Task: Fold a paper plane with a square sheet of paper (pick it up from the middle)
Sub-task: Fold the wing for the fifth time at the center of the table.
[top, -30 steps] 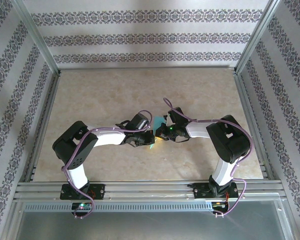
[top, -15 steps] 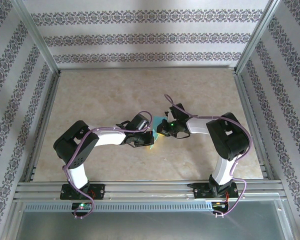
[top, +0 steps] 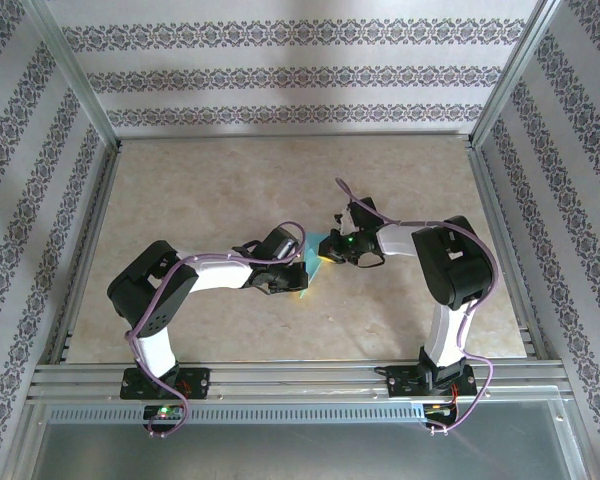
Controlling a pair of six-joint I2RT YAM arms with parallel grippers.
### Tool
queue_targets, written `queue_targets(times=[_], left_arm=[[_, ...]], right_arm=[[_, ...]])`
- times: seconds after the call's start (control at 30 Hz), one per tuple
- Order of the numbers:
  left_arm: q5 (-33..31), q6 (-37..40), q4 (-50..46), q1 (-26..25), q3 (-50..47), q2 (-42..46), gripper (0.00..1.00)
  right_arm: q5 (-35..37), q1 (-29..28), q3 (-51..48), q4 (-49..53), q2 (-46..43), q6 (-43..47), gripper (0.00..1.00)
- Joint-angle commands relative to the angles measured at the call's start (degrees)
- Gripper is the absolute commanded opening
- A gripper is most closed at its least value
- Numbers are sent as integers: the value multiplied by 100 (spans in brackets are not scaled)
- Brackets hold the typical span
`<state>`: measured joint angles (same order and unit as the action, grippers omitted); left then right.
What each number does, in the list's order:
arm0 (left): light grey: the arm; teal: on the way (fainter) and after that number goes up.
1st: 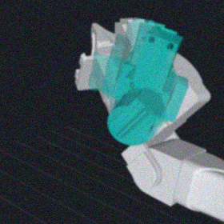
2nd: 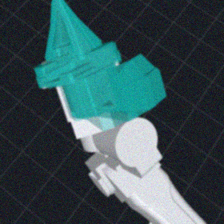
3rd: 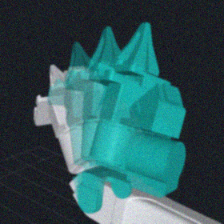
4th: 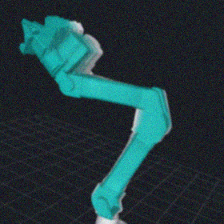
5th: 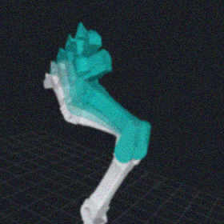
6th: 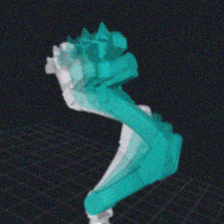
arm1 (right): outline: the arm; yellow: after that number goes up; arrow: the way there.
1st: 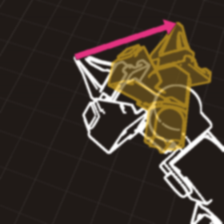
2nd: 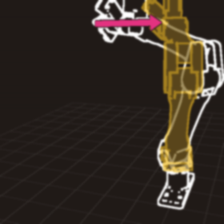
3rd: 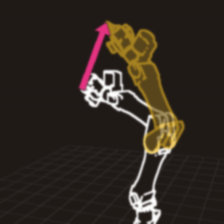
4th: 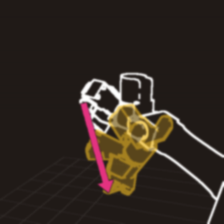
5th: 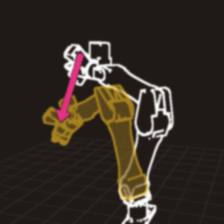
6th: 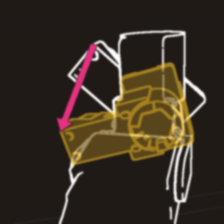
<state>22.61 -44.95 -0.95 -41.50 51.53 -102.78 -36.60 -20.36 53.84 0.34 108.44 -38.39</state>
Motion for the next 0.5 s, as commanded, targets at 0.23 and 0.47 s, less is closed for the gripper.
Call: queue_targets(times=[0.23,0.47], left_arm=[[-26,290,-1107,63,-73,-272,0],[-2,329,-1149,63,-95,-262,0]], right_arm=[[766,480,643,340,522,306,8],[889,774,927,369,776,245,8]])
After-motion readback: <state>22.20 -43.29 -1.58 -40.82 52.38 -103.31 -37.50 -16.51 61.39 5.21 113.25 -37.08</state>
